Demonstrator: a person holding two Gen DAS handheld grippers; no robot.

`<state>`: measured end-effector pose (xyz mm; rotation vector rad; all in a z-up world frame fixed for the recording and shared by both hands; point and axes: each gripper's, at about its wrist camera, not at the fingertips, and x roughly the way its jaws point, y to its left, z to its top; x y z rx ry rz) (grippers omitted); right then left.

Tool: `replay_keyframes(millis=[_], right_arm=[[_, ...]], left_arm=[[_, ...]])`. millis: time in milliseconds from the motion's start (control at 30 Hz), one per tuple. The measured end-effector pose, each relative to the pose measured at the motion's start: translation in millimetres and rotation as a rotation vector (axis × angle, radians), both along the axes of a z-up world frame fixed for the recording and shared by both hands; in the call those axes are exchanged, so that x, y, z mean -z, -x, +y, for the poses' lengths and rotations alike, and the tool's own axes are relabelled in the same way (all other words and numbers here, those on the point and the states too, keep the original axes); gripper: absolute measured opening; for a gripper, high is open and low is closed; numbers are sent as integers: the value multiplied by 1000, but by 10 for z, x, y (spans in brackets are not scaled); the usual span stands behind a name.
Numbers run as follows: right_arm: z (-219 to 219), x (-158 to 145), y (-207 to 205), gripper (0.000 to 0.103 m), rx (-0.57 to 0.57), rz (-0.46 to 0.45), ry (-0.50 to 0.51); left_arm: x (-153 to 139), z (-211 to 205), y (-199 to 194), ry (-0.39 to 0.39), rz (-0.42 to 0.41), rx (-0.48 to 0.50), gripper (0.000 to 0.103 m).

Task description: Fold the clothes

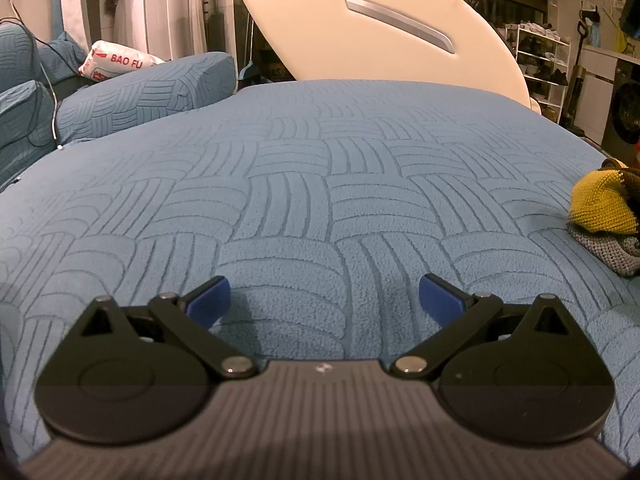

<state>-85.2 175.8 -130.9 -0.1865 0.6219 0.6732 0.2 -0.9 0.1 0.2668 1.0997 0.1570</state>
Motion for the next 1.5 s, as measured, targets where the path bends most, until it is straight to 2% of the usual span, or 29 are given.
replay_keyframes(millis=[200,267,433,667,867,933,1000,1067,1200,1233,1300,1400,1500], right_arm=[[-10,15,-1,103,-1,5,-6],[12,16,-25,103,-3,10,0],[8,23,-41,103,-5,14,-11],[0,1,-64,103,-6,29,-15],[-8,-16,-76,103,-6,37,-9],[-12,-20,-87,103,-3,42,-11],[-18,-18,-97,103,1,46,-10],[-27,-18,-106,103,6,48,-8],[-54,-26,-139,103,18,66,-17],[-60,-24,-141,103,18,69,-18],[-60,-22,-137,103,12,68,-11],[-65,-15,-131,103,-4,62,4],[-89,-17,-149,103,-12,71,-1]], left_arm=[[-6,-66,-13,10,-9,49,103],[-16,-50,-72,56,-4,79,102],[-64,-109,-189,47,-13,136,99],[-100,-206,-371,64,35,205,98],[-181,-351,-512,26,-4,302,100],[-164,-417,-604,-37,-25,383,100],[-123,-464,-700,-63,2,440,100],[-96,-524,-789,-49,46,494,99],[-59,-706,-865,-5,57,587,100],[19,-789,-898,8,59,635,100],[162,-887,-954,-21,69,679,99],[420,-984,-1043,-109,68,703,92],[595,-1001,-1138,-112,83,693,76]])
